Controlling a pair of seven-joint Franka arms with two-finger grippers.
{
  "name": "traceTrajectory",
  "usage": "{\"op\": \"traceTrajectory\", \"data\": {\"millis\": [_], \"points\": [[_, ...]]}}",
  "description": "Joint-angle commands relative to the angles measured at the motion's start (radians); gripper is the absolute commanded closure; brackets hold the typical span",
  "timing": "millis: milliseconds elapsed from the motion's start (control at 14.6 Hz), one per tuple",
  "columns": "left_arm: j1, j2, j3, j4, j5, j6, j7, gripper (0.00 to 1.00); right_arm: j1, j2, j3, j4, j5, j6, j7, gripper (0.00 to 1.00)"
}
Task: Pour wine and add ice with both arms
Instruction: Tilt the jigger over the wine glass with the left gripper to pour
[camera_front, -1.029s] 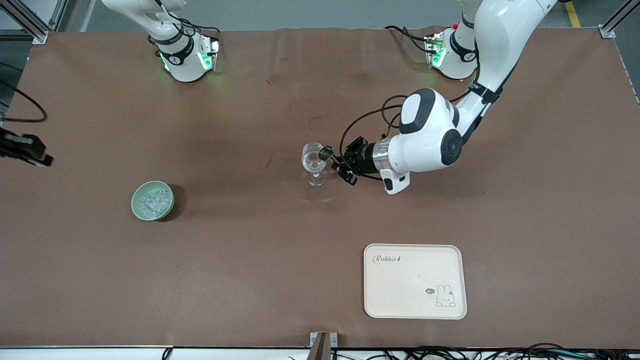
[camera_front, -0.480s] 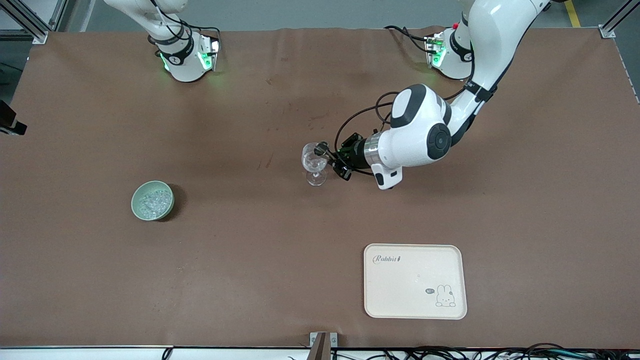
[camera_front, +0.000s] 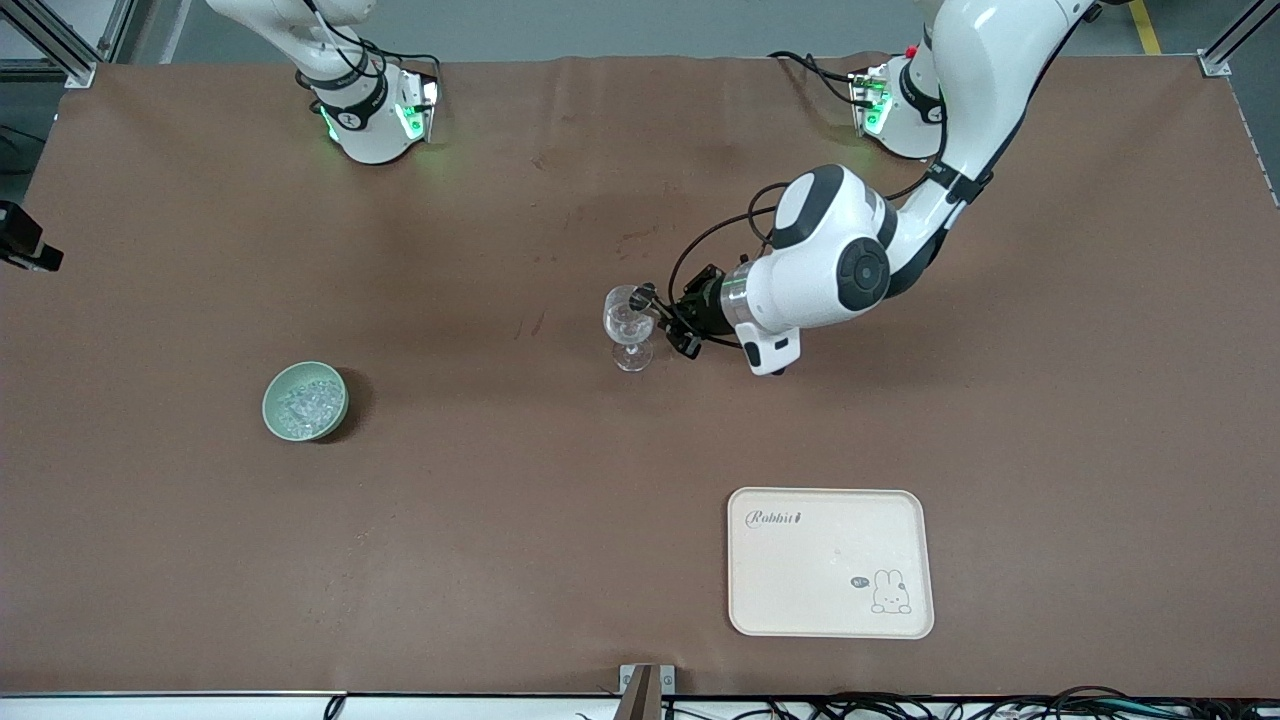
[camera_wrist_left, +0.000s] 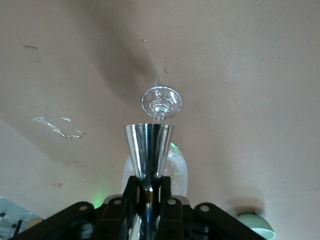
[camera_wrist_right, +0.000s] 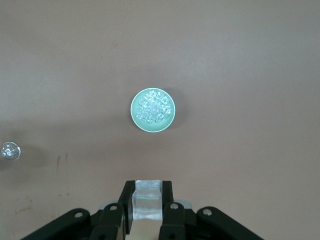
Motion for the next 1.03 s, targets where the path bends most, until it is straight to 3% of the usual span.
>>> {"op": "traceTrajectory", "data": {"millis": [0, 686, 961], "points": [[-0.021, -0.012, 0.007, 0.002, 0.029, -0.006, -0.032, 1.00, 0.025, -0.021, -0.019, -0.024, -0.009, 0.001, -0.004, 0.99], [-0.035, -0.005, 0.010, 0.013, 0.072, -0.015, -0.042, 1.00, 0.018, -0.020, -0.017, -0.024, -0.004, 0.001, -0.002, 0.98], [-0.018, 0.041, 0.005, 0.071, 0.054, -0.027, -0.069, 1.00, 0.018, -0.020, -0.017, -0.024, -0.003, -0.001, -0.002, 0.98]]}}
